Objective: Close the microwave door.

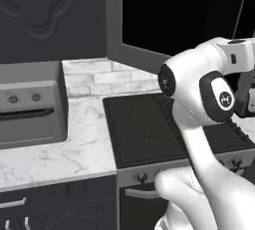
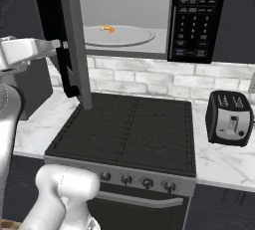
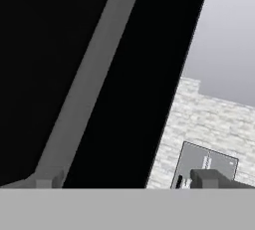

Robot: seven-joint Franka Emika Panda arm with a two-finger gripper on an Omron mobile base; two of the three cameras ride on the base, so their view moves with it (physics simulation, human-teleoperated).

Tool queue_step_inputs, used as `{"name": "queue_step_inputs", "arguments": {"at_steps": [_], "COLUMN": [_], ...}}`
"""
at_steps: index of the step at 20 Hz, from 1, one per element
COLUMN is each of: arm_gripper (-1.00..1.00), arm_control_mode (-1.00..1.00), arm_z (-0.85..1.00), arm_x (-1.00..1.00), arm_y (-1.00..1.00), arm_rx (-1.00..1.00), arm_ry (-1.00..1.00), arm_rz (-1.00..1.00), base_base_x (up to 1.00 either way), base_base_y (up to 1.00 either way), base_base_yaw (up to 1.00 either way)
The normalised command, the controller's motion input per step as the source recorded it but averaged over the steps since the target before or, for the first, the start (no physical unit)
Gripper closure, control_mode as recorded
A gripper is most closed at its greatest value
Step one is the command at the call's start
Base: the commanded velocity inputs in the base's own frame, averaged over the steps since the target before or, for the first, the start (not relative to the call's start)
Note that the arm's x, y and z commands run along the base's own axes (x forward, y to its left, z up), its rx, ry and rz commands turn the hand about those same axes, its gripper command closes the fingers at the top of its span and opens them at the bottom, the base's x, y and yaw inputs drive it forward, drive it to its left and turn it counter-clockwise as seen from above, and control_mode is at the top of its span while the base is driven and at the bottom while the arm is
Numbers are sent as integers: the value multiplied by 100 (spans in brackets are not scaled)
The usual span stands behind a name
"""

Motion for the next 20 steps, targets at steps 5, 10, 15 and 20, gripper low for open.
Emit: {"name": "queue_step_inputs", "arguments": {"at_steps": [5, 10, 15, 20], "arm_gripper": [-100, -100, -100, -100], "arm_control_mode": [-100, -100, -100, -100], "arm_z": [0, -25, -55, -31], "arm_x": [31, 86, 100, 100], "arm_y": [-20, -2, -7, -20], "arm_rx": [6, 5, 2, 3], "arm_ry": [53, 47, 23, 10], "arm_rz": [36, 33, 23, 19], "base_base_x": [0, 0, 0, 0], "base_base_y": [0, 0, 0, 0], "base_base_yaw": [0, 0, 0, 0]}}
